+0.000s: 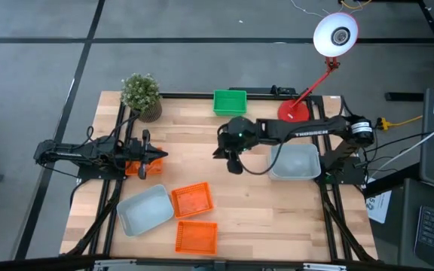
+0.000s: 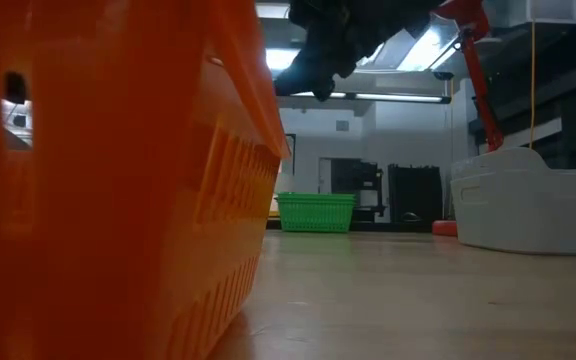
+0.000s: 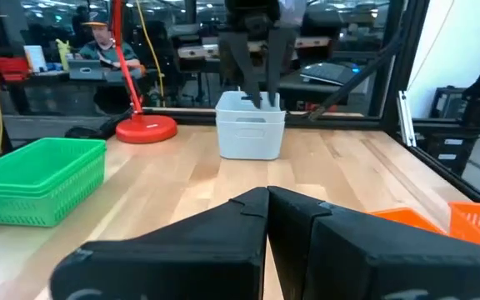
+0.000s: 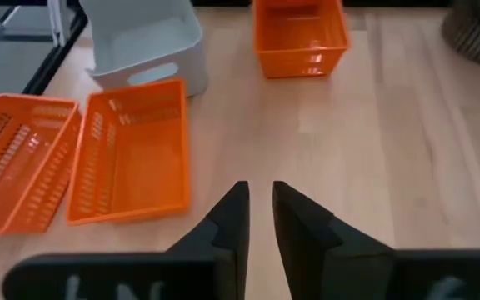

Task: Stack baskets by color
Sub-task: Stack the center orange bin onto the top orange bin

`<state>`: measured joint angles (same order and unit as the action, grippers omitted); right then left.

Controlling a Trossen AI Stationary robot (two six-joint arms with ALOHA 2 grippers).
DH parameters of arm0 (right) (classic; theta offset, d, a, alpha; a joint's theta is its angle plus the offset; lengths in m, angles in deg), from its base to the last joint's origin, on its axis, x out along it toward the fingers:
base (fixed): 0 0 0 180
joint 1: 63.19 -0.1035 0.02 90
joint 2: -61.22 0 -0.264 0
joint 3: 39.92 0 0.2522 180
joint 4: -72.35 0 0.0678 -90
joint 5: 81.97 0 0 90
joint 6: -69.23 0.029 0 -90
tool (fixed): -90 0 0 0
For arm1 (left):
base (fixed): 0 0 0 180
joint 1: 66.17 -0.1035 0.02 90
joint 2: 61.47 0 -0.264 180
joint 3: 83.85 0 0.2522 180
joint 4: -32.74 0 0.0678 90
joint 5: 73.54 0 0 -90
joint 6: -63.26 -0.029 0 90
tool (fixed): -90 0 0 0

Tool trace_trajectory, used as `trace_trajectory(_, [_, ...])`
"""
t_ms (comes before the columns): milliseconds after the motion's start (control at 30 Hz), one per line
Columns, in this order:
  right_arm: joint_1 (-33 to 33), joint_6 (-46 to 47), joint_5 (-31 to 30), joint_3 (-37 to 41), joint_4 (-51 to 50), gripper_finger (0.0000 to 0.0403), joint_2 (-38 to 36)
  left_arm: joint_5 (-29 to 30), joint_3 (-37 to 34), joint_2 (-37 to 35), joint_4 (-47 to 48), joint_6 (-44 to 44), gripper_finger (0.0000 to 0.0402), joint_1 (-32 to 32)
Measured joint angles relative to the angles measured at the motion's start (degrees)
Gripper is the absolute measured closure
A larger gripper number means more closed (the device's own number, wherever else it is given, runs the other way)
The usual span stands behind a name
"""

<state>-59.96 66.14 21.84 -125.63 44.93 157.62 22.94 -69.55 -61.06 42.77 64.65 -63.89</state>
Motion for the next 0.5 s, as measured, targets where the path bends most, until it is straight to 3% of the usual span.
trace_trajectory(167, [-2.4, 3.1, -2.1, -1.6, -4.3, 0.0347, 0.4, -0.6, 0.0, 0.1, -2.4, 4.2, 0.0401, 0.0])
trace_trajectory(267, [-3.2, 7.5, -6.1, -3.2, -12.4, 0.0347, -1.2, -5.6, 1.4, 2.2, -8.1, 4.5, 0.0401, 0.2])
trace_trajectory(400, [-4.8, 13.5, -17.7, -4.7, -23.5, 0.0347, -4.5, -4.5, 8.1, 10.2, -3.6, 4.7, 0.0401, 1.0])
trace_trajectory(500, [-6.0, 17.9, -27.5, -4.7, -31.6, 0.0347, -7.4, -4.5, 15.0, 20.3, 0.8, 6.0, 0.0401, 1.6])
